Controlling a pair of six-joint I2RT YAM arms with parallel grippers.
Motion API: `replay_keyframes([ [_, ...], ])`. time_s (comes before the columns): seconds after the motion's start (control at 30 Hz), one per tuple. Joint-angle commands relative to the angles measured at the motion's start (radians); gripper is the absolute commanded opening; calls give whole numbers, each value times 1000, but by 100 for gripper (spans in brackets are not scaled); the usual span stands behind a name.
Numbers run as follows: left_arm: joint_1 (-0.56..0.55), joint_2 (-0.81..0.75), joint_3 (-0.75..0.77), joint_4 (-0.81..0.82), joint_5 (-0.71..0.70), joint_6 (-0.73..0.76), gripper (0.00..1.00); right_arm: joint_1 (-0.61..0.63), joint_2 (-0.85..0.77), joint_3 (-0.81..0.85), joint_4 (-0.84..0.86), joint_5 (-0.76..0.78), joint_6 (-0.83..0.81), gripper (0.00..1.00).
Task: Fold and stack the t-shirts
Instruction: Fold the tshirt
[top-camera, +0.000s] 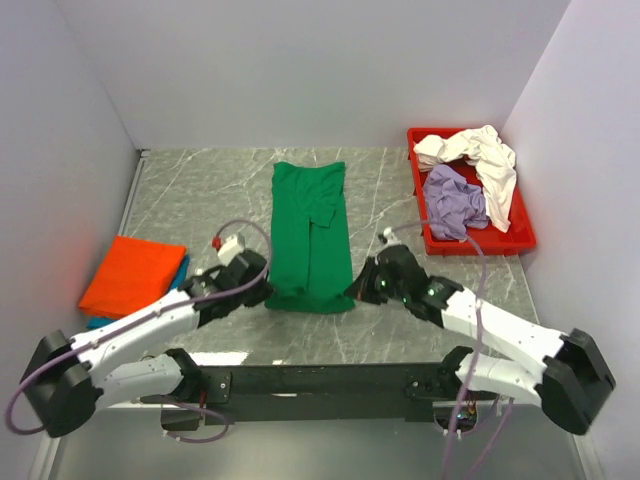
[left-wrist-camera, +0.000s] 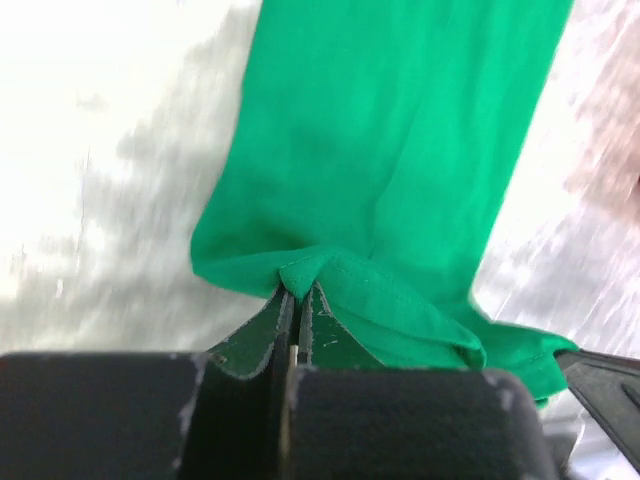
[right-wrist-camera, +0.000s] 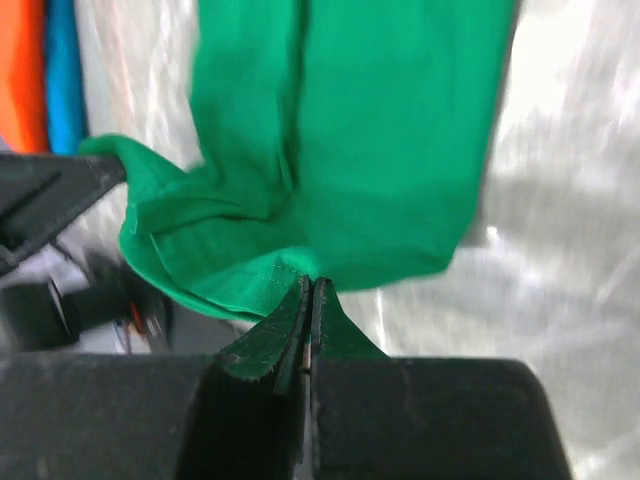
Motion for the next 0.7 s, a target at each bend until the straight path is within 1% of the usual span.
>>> replay_keyframes([
  [0.0,102,87,133,116,5,151,0,-82,108,116,64,19,-79,0],
  [0.13,184,227,235,168,22,173,0,-165,283,243,103,-9,-102,0],
  [0.2,225,308,290,182,44,179,1,-205,340,309,114,-20,-116,0],
  [0.23,239,362,307,192,45,180,0,-219,395,332,115,-24,-121,0],
  [0.3,275,416,367,199,53,196,0,-259,451,390,117,-37,-127,0],
  [0.43,332,576,470,196,82,231,0,-319,584,462,137,-87,-133,0],
  [0.57,385,672,540,228,160,265,0,-368,688,525,144,-136,-139,0],
  [0.67,398,727,597,225,183,279,0,-397,745,559,161,-176,-134,0],
])
